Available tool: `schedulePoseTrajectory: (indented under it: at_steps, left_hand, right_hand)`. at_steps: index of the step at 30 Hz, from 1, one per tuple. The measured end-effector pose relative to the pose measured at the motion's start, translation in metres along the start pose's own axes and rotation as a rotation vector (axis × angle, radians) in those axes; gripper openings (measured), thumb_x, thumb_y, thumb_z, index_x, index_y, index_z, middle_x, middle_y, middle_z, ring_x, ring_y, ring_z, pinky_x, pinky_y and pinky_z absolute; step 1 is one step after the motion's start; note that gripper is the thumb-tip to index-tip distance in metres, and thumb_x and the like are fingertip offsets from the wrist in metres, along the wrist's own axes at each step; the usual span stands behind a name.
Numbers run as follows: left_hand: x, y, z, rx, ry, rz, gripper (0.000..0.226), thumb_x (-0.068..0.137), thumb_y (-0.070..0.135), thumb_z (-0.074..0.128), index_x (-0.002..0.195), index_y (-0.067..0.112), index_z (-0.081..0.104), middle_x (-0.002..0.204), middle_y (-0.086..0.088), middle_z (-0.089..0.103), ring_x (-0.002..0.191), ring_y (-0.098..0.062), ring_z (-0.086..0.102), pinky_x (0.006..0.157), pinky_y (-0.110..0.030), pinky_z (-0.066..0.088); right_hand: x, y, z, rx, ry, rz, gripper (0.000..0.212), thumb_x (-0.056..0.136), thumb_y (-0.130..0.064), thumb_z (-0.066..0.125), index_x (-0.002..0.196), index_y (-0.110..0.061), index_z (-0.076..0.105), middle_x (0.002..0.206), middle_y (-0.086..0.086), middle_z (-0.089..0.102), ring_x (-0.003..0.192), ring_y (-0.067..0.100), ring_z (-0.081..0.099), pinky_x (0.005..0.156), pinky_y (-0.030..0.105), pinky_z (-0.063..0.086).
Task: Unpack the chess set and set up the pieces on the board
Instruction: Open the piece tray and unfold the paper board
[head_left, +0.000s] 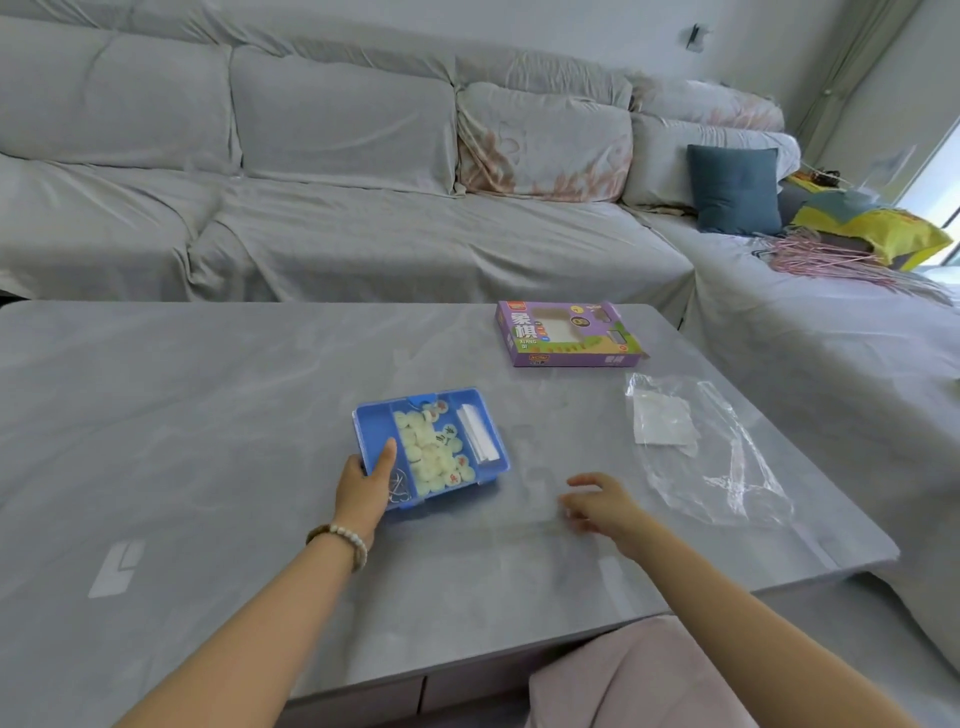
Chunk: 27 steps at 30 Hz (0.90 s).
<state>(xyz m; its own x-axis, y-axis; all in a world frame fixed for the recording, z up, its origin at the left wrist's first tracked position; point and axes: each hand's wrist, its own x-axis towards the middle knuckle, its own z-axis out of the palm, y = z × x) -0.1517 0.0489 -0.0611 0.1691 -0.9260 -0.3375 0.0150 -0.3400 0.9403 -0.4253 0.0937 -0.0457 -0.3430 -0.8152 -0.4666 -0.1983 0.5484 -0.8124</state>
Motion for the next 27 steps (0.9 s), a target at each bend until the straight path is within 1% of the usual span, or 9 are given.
schedulePoseTrajectory:
  at_steps: [2, 4, 6, 9, 11, 13, 20, 25, 27]
  left_hand:
    - [0.007, 0.014, 0.005, -0.144, -0.052, -0.047, 0.039, 0.089, 0.045, 0.052, 0.109, 0.012, 0.054, 0.106, -0.007, 0.065, 0.091, -0.022, 0.063, 0.077, -0.034, 0.052]
    - [0.008, 0.027, 0.014, -0.306, -0.137, -0.077, 0.030, 0.094, 0.038, 0.045, 0.108, 0.014, 0.055, 0.102, -0.004, 0.065, 0.086, -0.018, 0.063, 0.067, -0.027, 0.051]
    - [0.010, 0.034, 0.026, -0.485, -0.206, -0.113, 0.032, 0.096, 0.034, 0.040, 0.116, 0.014, 0.053, 0.108, -0.005, 0.064, 0.090, -0.016, 0.063, 0.069, -0.027, 0.049]
    - [0.016, 0.036, 0.050, -0.680, -0.224, -0.176, 0.031, 0.097, 0.034, 0.039, 0.116, 0.015, 0.054, 0.118, -0.006, 0.061, 0.097, -0.017, 0.061, 0.084, -0.032, 0.047]
    - [0.021, 0.037, 0.064, -0.730, -0.220, -0.199, 0.028, 0.097, 0.033, 0.038, 0.113, 0.016, 0.054, 0.119, -0.007, 0.060, 0.097, -0.017, 0.061, 0.087, -0.033, 0.046]
    - [0.028, 0.035, 0.074, -0.682, -0.241, -0.148, 0.032, 0.097, 0.032, 0.038, 0.120, 0.015, 0.051, 0.120, -0.006, 0.060, 0.099, -0.017, 0.061, 0.083, -0.032, 0.047]
    - [0.058, 0.021, 0.080, -0.444, -0.143, -0.133, 0.039, 0.093, 0.036, 0.047, 0.124, 0.012, 0.051, 0.108, -0.006, 0.066, 0.091, -0.019, 0.065, 0.064, -0.030, 0.052]
    - [0.072, 0.019, 0.080, -0.461, -0.062, -0.146, 0.036, 0.093, 0.034, 0.049, 0.121, 0.011, 0.051, 0.096, -0.003, 0.065, 0.082, -0.016, 0.062, 0.066, -0.029, 0.048]
    - [0.075, 0.019, 0.080, -0.475, -0.036, -0.140, 0.033, 0.093, 0.033, 0.049, 0.119, 0.013, 0.051, 0.093, -0.002, 0.064, 0.080, -0.015, 0.061, 0.066, -0.029, 0.048]
  right_hand:
    - [0.015, -0.006, -0.007, 0.125, 0.094, -0.038, 0.035, 0.084, 0.000, 0.061, 0.118, 0.001, 0.052, 0.075, 0.014, 0.059, 0.060, 0.020, 0.054, 0.048, 0.020, 0.046]
    - [0.028, -0.010, -0.007, 0.090, 0.164, -0.154, 0.033, 0.087, -0.009, 0.060, 0.119, -0.005, 0.053, 0.104, 0.017, 0.062, 0.083, 0.023, 0.059, 0.067, 0.024, 0.050]
    - [0.032, -0.010, -0.001, -0.186, 0.224, -0.346, 0.036, 0.090, -0.022, 0.059, 0.124, -0.015, 0.054, 0.132, 0.010, 0.051, 0.119, 0.023, 0.049, 0.099, 0.032, 0.038]
    - [0.030, -0.003, 0.010, -0.703, 0.136, -0.566, 0.046, 0.094, -0.046, 0.044, 0.138, -0.034, 0.041, 0.153, -0.005, 0.023, 0.143, 0.016, 0.015, 0.116, 0.033, 0.007]
    - [0.035, 0.004, 0.010, -0.921, 0.083, -0.579, 0.058, 0.089, -0.064, 0.020, 0.142, -0.042, 0.030, 0.156, -0.010, 0.010, 0.145, 0.012, 0.000, 0.116, 0.035, -0.009]
    - [0.048, 0.008, 0.001, -0.997, 0.134, -0.599, 0.077, 0.077, -0.070, -0.003, 0.141, -0.043, 0.030, 0.157, -0.010, 0.010, 0.145, 0.010, -0.003, 0.114, 0.036, -0.014]
    - [0.123, -0.015, -0.061, -1.013, 0.193, -0.512, 0.049, 0.098, -0.051, 0.024, 0.143, -0.034, 0.032, 0.156, -0.008, 0.019, 0.145, 0.011, 0.006, 0.116, 0.033, -0.006]
    - [0.138, -0.023, -0.072, -0.989, 0.289, -0.546, 0.083, 0.074, -0.066, -0.008, 0.143, -0.038, 0.028, 0.156, -0.007, 0.018, 0.145, 0.012, 0.002, 0.114, 0.035, -0.010]
    - [0.130, -0.018, -0.051, -0.955, 0.285, -0.582, 0.086, 0.071, -0.071, -0.012, 0.142, -0.042, 0.026, 0.156, -0.009, 0.014, 0.145, 0.013, -0.001, 0.113, 0.037, -0.014]
